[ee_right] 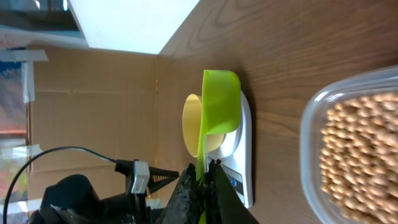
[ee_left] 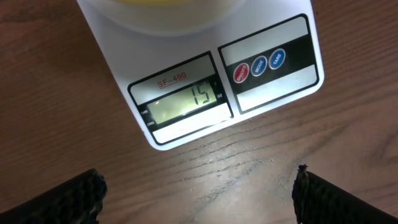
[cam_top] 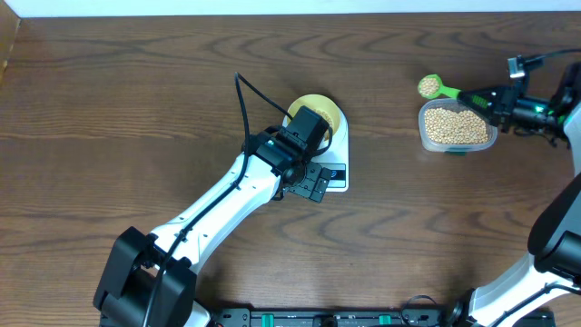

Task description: Scoop item into bowl and weigh 50g on scale

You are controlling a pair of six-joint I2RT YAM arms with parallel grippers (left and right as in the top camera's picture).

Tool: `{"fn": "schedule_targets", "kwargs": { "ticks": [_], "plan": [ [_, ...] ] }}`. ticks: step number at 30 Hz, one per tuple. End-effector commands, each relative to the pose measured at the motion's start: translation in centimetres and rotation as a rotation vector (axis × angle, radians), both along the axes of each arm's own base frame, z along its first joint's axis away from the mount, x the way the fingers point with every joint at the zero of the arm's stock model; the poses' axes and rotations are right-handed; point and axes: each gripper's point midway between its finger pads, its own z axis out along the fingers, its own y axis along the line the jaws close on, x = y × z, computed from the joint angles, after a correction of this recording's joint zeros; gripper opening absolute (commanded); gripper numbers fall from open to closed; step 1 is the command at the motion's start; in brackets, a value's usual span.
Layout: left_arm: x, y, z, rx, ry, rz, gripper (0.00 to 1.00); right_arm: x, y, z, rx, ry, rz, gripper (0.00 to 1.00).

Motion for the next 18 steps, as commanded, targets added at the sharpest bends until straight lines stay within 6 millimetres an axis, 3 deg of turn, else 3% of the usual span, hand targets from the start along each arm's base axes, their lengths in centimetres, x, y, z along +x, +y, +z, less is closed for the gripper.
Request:
{"fn": "schedule_targets", "kwargs": {
  "ticks": [1,18],
  "plan": [
    [0.0,0.2,-0.1,0.011,-0.002,0.011,0.98,0.2,1.4,0.1,0.052,0.026,0.023,0.01],
    [0.0,0.2,-0.1,0.010,-0.002,0.011,0.98,1.2,7.2,0.6,0.055,0.007,0.137,0.01]
  ]
}}
